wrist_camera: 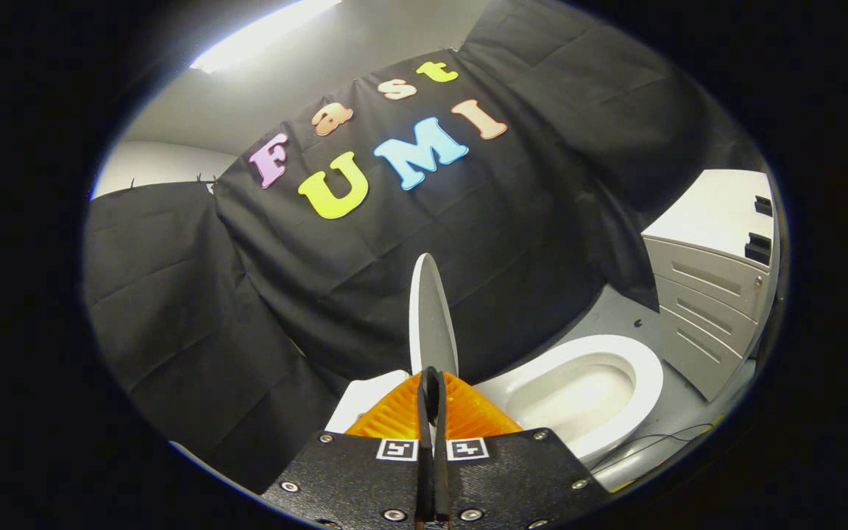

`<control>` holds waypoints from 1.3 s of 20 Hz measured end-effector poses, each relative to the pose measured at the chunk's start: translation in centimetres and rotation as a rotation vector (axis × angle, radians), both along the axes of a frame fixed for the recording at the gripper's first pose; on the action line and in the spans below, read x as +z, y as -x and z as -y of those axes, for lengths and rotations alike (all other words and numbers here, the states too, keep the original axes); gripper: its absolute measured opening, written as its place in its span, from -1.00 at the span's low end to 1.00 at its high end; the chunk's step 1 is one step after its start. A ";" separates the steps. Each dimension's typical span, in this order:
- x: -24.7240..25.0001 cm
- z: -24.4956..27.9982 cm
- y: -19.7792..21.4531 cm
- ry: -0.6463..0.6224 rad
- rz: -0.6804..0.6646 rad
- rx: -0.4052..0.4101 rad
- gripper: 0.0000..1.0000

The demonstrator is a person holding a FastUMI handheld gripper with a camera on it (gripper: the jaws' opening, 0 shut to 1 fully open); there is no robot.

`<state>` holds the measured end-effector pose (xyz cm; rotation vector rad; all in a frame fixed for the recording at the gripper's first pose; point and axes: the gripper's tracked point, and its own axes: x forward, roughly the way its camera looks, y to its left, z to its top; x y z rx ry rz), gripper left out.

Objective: Open the toilet lid.

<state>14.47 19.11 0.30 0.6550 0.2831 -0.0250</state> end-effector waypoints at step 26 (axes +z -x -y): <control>3.9 -14.4 -1.8 0.108 0.098 0.139 -1.00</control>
